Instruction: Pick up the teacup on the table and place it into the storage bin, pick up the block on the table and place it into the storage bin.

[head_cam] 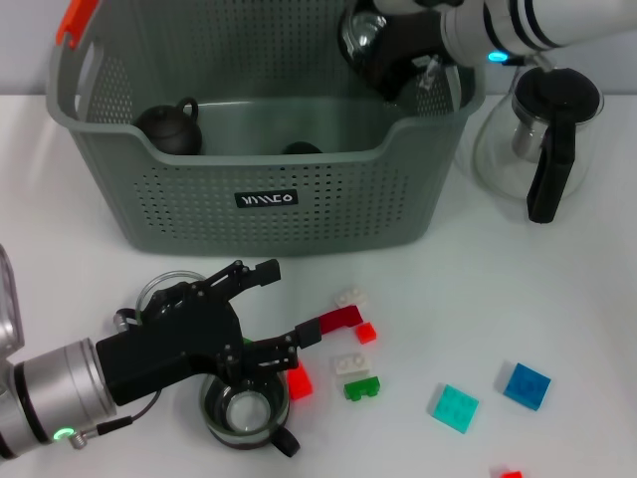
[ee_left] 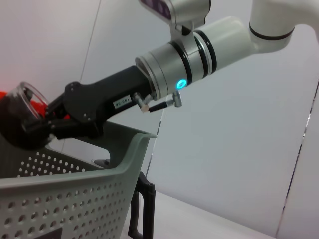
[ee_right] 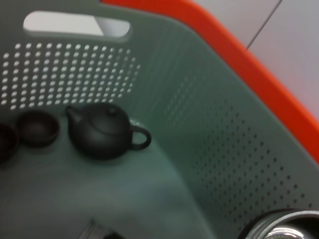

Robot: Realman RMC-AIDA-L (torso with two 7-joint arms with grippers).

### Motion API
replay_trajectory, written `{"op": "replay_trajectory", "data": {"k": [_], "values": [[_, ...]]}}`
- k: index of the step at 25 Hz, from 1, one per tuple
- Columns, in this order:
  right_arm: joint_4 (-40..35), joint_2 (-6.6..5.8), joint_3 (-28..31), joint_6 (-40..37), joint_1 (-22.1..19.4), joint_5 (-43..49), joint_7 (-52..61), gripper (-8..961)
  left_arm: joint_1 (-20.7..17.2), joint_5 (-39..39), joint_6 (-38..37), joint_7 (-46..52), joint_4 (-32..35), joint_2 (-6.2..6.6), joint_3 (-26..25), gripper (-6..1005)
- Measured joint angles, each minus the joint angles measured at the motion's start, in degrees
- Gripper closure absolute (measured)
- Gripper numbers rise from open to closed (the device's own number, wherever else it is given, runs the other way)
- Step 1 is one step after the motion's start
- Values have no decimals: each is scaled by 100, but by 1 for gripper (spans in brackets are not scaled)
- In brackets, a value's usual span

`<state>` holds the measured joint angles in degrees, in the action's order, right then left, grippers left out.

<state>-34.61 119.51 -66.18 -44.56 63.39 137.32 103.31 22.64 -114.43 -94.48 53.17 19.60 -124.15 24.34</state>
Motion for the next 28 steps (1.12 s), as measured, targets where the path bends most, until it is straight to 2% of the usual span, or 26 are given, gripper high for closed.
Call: {"op": "replay_trajectory", "data": {"k": [8,11,14,18,22,25,28], "values": [[-34,-11,-50,-241,-111,109,298,847,4,0,-16,0,6,5,0,49],[-251,-14,-56,-414,-164,323,525,841,4,0,-23,0,8,6,0,49],[-818,54,-58,-557,-352,573,732,835,6,0,-27,0,9,5,0,48],[-1345,73,-61,-699,-575,486,791,593,11,0,-42,35,10,9,-9,51],[-2404,63,-15,-1269,-1019,-201,771,396,-3,0,-167,62,177,28,-71,55],[-3398,27,23,-1911,-1548,-1159,677,276,-35,-18,-319,201,518,85,-73,58],[-4225,23,125,-2651,-2220,-2266,420,156,-51,-70,-421,490,879,212,-50,61]]}}
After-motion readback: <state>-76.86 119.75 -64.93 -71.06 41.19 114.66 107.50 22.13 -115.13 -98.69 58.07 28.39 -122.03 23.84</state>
